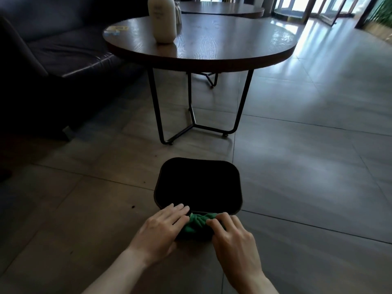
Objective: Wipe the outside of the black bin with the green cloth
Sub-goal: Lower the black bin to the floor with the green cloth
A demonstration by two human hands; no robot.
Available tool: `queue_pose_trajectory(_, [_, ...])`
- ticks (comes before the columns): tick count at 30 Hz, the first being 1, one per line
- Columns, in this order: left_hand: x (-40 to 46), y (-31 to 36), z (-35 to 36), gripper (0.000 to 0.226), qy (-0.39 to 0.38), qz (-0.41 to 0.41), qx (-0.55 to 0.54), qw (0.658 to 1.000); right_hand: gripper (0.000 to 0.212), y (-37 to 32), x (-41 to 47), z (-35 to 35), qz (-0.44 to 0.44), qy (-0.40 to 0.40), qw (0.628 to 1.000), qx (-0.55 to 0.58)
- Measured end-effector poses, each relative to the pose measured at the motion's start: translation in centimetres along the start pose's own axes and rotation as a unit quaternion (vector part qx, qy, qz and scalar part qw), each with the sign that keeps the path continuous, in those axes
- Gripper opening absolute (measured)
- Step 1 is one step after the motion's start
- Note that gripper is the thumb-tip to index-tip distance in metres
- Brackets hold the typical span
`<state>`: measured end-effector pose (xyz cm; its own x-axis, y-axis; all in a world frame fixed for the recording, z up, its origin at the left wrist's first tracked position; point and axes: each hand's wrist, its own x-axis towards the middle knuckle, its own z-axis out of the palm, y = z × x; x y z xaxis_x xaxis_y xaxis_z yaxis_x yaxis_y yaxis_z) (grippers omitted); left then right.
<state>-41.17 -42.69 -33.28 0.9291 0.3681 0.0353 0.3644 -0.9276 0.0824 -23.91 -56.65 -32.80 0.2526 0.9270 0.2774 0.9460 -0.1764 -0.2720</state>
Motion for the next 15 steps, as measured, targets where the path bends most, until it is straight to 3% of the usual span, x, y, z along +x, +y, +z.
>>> queue_pose_trajectory(8, [1.1,-1.1,3.0,0.078,0.015,-0.01,-0.015,1.0,0.036,2.0,0.9,1.4,-0.012,0.035,0.999,0.003])
queue_pose_trajectory(15, [0.4,-2.9,3.8,0.082,0.025,0.035,-0.002,0.999,0.031,3.0,1.7,0.7,0.012,0.08,0.996,0.036])
